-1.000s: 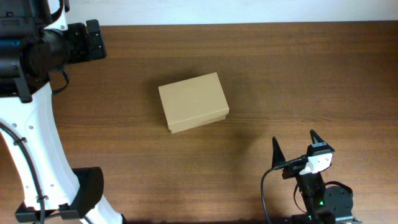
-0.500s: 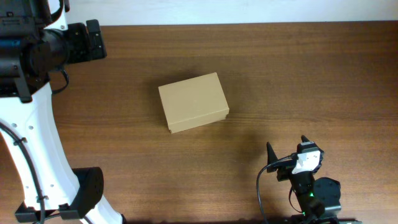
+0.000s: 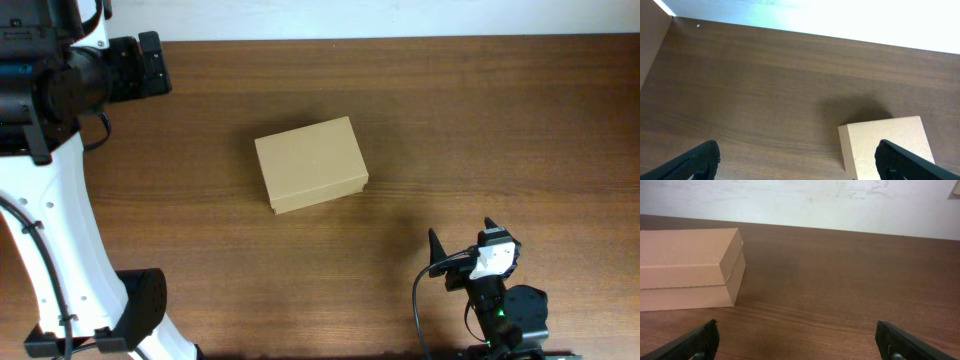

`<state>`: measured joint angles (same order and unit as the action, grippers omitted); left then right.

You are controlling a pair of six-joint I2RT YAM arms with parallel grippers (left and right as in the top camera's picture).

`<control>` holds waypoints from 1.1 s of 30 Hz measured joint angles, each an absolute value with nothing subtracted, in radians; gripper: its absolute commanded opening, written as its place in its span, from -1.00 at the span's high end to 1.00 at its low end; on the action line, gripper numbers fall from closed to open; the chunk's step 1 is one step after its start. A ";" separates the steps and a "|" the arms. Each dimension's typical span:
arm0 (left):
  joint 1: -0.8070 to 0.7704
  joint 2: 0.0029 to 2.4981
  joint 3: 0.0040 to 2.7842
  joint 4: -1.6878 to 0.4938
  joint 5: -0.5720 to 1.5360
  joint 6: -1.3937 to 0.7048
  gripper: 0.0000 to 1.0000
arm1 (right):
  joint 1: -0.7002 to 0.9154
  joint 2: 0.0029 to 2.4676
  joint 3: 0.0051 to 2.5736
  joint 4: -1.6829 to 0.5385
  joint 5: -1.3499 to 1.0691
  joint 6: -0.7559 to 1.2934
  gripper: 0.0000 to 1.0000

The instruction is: Pack container

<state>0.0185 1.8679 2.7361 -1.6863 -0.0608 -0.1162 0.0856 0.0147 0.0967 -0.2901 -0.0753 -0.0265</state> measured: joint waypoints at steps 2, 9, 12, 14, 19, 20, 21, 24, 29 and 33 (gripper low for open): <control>0.019 1.868 2.736 -1.687 -0.061 -0.116 -1.00 | 0.086 0.015 0.097 -0.290 -0.075 -0.027 -0.98; 0.019 1.868 2.736 -1.686 -0.061 -0.116 -1.00 | 0.086 0.015 0.097 -0.290 -0.075 -0.027 -0.98; 0.019 1.868 2.736 -1.687 -0.061 -0.116 -1.00 | 0.086 0.015 0.097 -0.290 -0.075 -0.027 -0.98; 0.019 1.868 2.736 -1.686 -0.061 -0.116 -1.00 | 0.086 0.015 0.097 -0.290 -0.075 -0.026 -0.98; 0.019 1.790 2.630 -1.682 -0.060 -0.116 -1.00 | 0.086 0.015 0.097 -0.290 -0.075 -0.027 -0.98; 0.019 1.749 2.579 -1.682 -0.060 -0.116 -1.00 | 0.086 0.015 0.097 -0.290 -0.075 -0.027 -0.98; 0.019 1.705 2.529 -1.680 -0.061 -0.116 -1.00 | 0.086 0.015 0.097 -0.290 -0.075 -0.027 -0.98; 0.019 1.518 2.311 -1.601 -0.089 -0.112 -1.00 | 0.086 0.015 0.097 -0.290 -0.075 -0.027 -0.98; 0.019 1.150 1.893 -1.300 -0.157 -0.112 -1.00 | 0.086 0.014 0.097 -0.289 -0.075 -0.027 -0.98; 0.019 0.894 1.549 -0.998 -0.182 -0.112 -1.00 | 0.086 0.014 0.096 -0.289 -0.075 -0.027 -0.98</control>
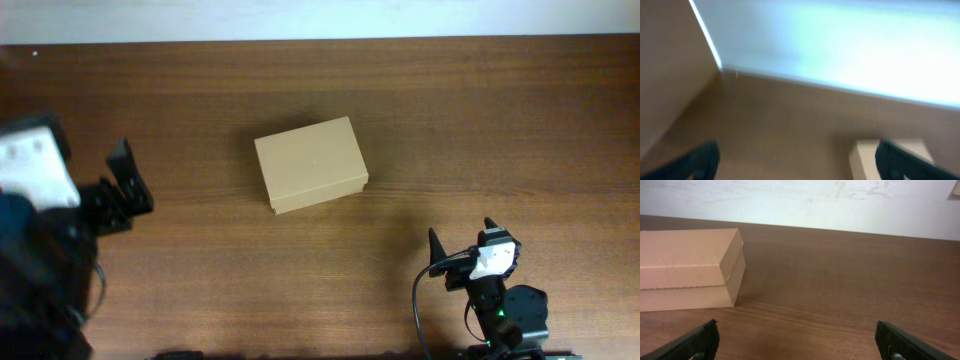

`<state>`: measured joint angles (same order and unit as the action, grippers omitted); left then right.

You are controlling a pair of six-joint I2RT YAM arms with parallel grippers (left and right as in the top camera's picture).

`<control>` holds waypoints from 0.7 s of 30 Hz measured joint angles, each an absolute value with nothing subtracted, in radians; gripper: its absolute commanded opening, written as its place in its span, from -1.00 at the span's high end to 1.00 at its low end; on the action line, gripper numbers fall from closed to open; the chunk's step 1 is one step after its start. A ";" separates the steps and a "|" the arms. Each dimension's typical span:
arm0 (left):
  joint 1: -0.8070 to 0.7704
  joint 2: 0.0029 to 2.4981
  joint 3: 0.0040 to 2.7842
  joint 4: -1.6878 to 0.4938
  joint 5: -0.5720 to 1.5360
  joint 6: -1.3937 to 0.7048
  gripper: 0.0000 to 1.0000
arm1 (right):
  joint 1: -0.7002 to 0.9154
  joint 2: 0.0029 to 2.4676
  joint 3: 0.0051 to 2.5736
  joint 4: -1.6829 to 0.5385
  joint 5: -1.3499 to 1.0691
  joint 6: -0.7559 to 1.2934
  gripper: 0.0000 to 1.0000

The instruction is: Pack container

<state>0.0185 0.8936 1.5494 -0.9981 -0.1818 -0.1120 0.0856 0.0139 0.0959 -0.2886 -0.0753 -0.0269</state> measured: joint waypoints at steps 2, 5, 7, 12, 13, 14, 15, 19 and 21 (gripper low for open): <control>0.019 0.783 1.376 -0.842 -0.190 -0.112 -1.00 | 0.086 0.014 0.096 -0.287 -0.075 -0.027 -0.98; 0.019 0.623 1.124 -0.622 -0.193 -0.112 -1.00 | 0.085 0.014 0.095 -0.286 -0.075 -0.027 -0.98; 0.019 0.521 0.975 -0.496 -0.196 -0.112 -1.00 | 0.085 0.014 0.095 -0.286 -0.075 -0.027 -0.99; 0.019 0.316 0.682 -0.234 -0.199 -0.112 -1.00 | 0.086 0.013 0.095 -0.286 -0.075 -0.027 -0.98; 0.019 0.291 0.640 -0.213 -0.199 -0.112 -0.99 | 0.086 0.013 0.095 -0.286 -0.075 -0.027 -0.98; 0.019 0.268 0.595 -0.191 -0.200 -0.112 -1.00 | 0.085 0.013 0.095 -0.286 -0.075 -0.026 -0.98; 0.019 0.253 0.560 -0.173 -0.200 -0.111 -0.99 | 0.085 0.013 0.095 -0.286 -0.075 -0.027 -0.99; 0.019 0.202 0.411 -0.122 -0.199 -0.112 -1.00 | 0.085 0.013 0.095 -0.286 -0.075 -0.027 -0.98; 0.017 0.181 0.353 -0.082 -0.199 -0.112 -0.99 | 0.086 0.013 0.095 -0.286 -0.075 -0.026 -0.98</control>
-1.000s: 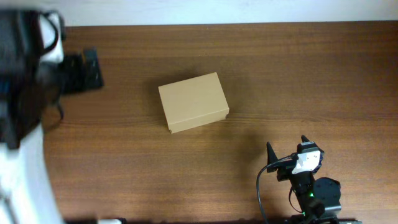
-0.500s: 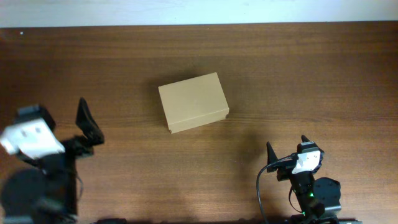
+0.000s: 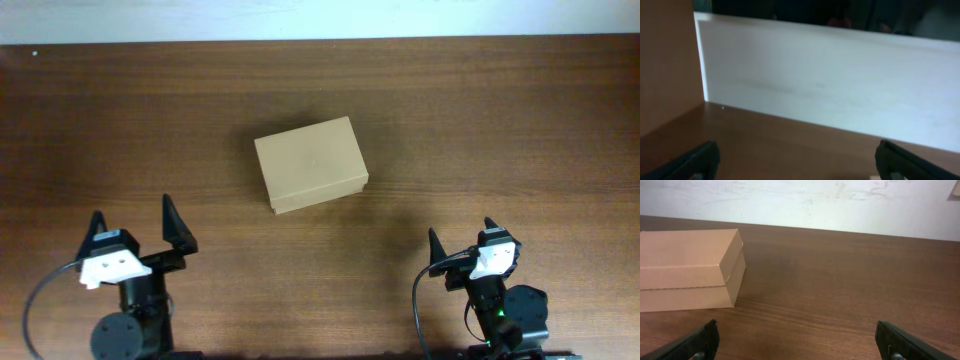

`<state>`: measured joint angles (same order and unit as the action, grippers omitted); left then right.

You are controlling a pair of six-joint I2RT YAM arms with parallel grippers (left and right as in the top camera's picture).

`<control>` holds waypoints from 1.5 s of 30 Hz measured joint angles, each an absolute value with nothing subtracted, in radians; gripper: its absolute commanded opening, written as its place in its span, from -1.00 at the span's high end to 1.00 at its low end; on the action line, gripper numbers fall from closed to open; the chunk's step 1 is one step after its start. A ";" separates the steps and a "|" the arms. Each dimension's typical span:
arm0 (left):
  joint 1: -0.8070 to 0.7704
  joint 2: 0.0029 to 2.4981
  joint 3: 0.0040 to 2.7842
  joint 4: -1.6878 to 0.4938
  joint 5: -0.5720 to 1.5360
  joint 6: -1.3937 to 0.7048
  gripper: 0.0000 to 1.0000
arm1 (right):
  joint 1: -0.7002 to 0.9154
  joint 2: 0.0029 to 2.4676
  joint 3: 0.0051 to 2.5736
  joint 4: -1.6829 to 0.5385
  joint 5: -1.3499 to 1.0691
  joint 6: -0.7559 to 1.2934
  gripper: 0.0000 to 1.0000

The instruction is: Pack container

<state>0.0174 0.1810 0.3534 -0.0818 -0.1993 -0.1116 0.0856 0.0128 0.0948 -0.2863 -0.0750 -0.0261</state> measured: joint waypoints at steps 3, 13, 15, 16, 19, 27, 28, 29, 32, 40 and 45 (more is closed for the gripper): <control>0.004 0.154 0.292 -0.033 -0.200 -0.112 -1.00 | 0.086 0.013 0.095 -0.286 -0.075 -0.027 -0.98; -0.011 0.084 0.163 -0.013 -0.199 -0.112 -0.99 | 0.086 0.013 0.095 -0.286 -0.075 -0.027 -0.98; -0.011 0.078 0.147 -0.013 -0.200 -0.112 -1.00 | 0.086 0.013 0.095 -0.286 -0.075 -0.027 -0.98; -0.011 0.073 0.138 -0.013 -0.200 -0.112 -0.99 | 0.086 0.013 0.095 -0.286 -0.075 -0.027 -0.98; -0.011 0.060 0.112 -0.013 -0.200 -0.112 -1.00 | 0.086 0.013 0.095 -0.286 -0.075 -0.027 -0.98; -0.011 0.027 0.038 -0.014 -0.200 -0.112 -1.00 | 0.085 0.013 0.095 -0.286 -0.075 -0.027 -0.98; -0.011 0.027 0.030 -0.017 -0.200 -0.112 -1.00 | 0.086 0.013 0.095 -0.286 -0.075 -0.027 -0.98; -0.011 0.027 0.023 -0.019 -0.200 -0.112 -1.00 | 0.085 0.013 0.095 -0.286 -0.075 -0.027 -0.99; -0.011 0.027 0.017 -0.034 -0.200 -0.111 -1.00 | 0.086 0.013 0.095 -0.286 -0.075 -0.027 -0.98; -0.011 0.027 0.017 -0.063 -0.200 -0.112 -1.00 | 0.085 0.013 0.095 -0.286 -0.075 -0.027 -0.98; -0.011 0.027 0.017 -0.063 -0.199 -0.112 -1.00 | 0.085 0.013 0.095 -0.286 -0.075 -0.027 -0.98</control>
